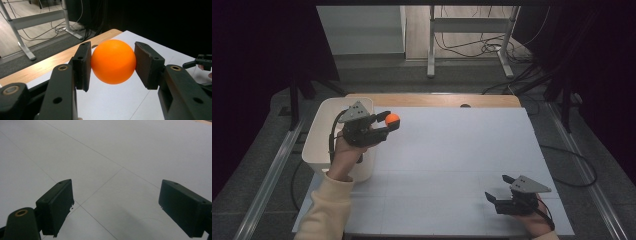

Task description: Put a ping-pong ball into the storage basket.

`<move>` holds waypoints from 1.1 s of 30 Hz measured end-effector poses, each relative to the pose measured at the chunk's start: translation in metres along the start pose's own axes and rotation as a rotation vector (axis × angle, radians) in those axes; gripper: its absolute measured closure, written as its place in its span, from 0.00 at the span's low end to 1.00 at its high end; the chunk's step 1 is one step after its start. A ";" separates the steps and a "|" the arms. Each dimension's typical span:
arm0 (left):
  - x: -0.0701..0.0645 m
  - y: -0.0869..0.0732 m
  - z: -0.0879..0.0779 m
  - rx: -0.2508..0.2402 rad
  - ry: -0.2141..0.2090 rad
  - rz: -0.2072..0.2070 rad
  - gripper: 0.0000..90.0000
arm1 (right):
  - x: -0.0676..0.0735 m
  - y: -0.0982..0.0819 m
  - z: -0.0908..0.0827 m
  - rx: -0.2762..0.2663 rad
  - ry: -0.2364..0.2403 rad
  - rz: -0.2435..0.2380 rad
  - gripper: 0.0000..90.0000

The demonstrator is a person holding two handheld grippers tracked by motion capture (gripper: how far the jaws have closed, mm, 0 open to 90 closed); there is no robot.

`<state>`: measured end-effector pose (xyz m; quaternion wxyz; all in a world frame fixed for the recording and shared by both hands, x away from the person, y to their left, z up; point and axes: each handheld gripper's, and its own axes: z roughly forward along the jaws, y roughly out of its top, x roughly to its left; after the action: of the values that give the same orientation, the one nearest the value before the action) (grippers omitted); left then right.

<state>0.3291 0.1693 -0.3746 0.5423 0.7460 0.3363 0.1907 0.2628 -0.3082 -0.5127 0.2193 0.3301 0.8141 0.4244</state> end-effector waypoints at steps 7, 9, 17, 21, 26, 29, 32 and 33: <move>0.006 -0.001 -0.003 0.001 0.024 -0.007 0.56 | 0.000 0.000 0.000 0.000 0.000 0.000 0.14; 0.008 -0.002 -0.004 0.001 0.036 -0.011 0.56 | 0.000 0.000 0.000 0.000 0.000 0.000 0.14; 0.017 -0.005 -0.008 0.000 0.067 -0.027 0.56 | 0.000 0.000 0.000 0.001 -0.001 -0.001 0.14; 0.020 -0.005 -0.010 -0.002 0.077 -0.031 0.56 | 0.000 0.000 0.000 0.001 -0.001 0.000 0.14; 0.024 -0.006 -0.013 -0.006 0.089 -0.037 0.56 | 0.000 0.000 0.000 0.000 0.000 0.002 0.14; 0.026 -0.006 -0.014 -0.008 0.097 -0.041 0.56 | 0.000 0.000 0.000 0.000 0.000 0.001 0.14; 0.027 -0.006 -0.015 -0.007 0.104 -0.045 0.56 | 0.000 0.000 0.000 0.000 0.000 0.002 0.14; 0.028 -0.007 -0.016 -0.006 0.108 -0.044 0.56 | 0.000 0.000 0.000 0.000 0.000 0.002 0.14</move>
<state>0.3365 0.2008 -0.3777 0.5299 0.7253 0.3808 0.2195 0.2627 -0.3083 -0.5126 0.2191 0.3309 0.8139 0.4243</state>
